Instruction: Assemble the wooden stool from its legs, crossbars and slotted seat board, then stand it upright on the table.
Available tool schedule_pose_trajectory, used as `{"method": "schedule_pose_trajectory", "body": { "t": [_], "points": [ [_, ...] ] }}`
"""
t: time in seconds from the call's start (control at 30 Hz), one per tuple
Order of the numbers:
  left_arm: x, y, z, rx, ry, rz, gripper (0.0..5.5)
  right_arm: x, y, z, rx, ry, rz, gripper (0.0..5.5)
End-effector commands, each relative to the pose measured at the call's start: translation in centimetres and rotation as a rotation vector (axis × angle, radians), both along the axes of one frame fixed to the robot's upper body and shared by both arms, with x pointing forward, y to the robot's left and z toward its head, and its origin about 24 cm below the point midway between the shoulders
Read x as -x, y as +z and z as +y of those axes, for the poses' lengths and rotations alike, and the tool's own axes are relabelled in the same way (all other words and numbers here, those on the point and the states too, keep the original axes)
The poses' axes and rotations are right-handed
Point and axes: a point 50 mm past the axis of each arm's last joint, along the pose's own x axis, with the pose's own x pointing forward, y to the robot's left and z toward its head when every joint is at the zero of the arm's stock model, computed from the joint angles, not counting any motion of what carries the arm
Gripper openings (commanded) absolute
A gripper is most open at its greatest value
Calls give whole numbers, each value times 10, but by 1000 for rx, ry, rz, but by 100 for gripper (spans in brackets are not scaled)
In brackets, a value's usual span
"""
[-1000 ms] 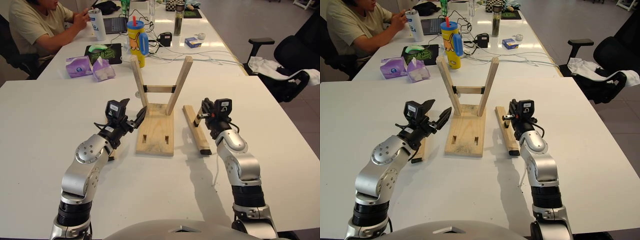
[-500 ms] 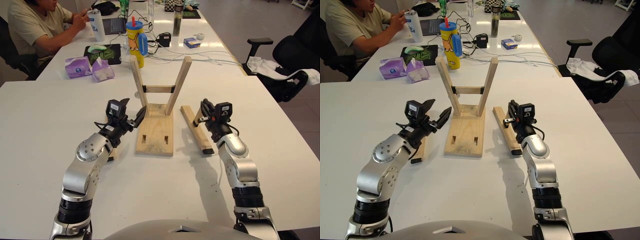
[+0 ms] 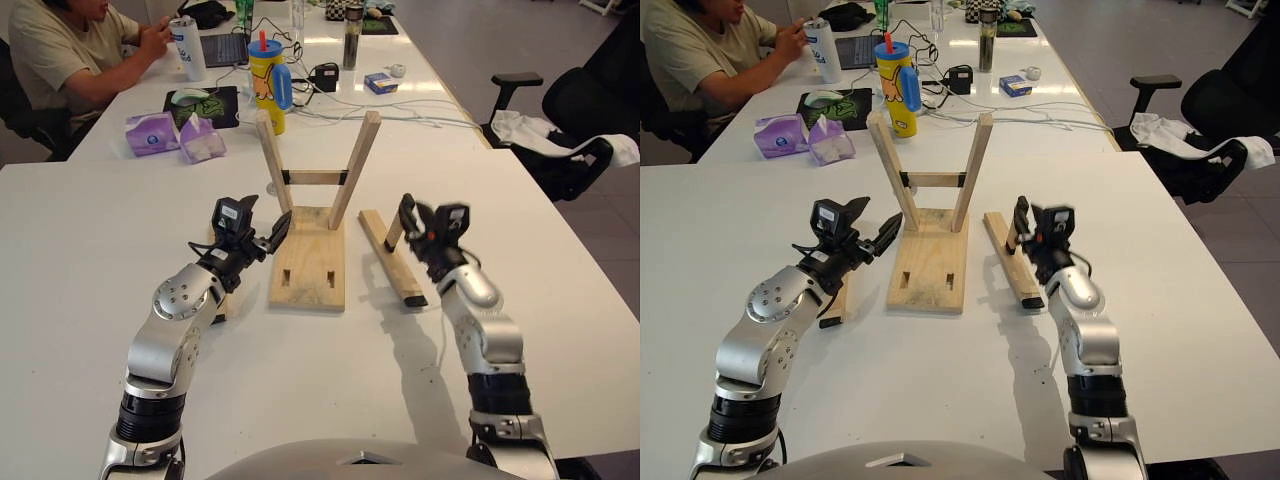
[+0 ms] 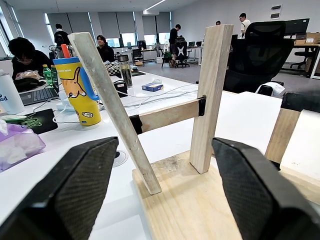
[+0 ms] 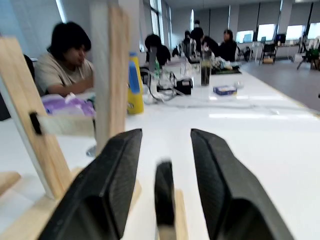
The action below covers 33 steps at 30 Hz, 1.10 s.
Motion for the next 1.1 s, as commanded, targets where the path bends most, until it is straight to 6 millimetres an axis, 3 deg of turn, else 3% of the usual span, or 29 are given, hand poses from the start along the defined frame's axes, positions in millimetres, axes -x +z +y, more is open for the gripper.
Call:
{"method": "schedule_pose_trajectory", "body": {
  "t": [0.03,0.17,0.27,0.53,0.8,1.1],
  "points": [
    [2,-3,0,5,10,10,346,-9,35,0,-31,-1,-64,176],
    [1,-4,-1,12,18,9,346,-29,63,2,-1,-32,-123,176],
    [-2,-3,-3,17,14,4,346,-42,73,7,7,-46,-148,176],
    [-4,-2,-3,21,21,-4,346,-47,70,20,37,-39,-151,176],
    [-5,-2,-4,27,26,-5,346,-52,80,26,95,-72,-202,176],
    [-6,-2,-6,29,28,-9,346,-50,67,31,128,-168,-152,176]
  ]
}}
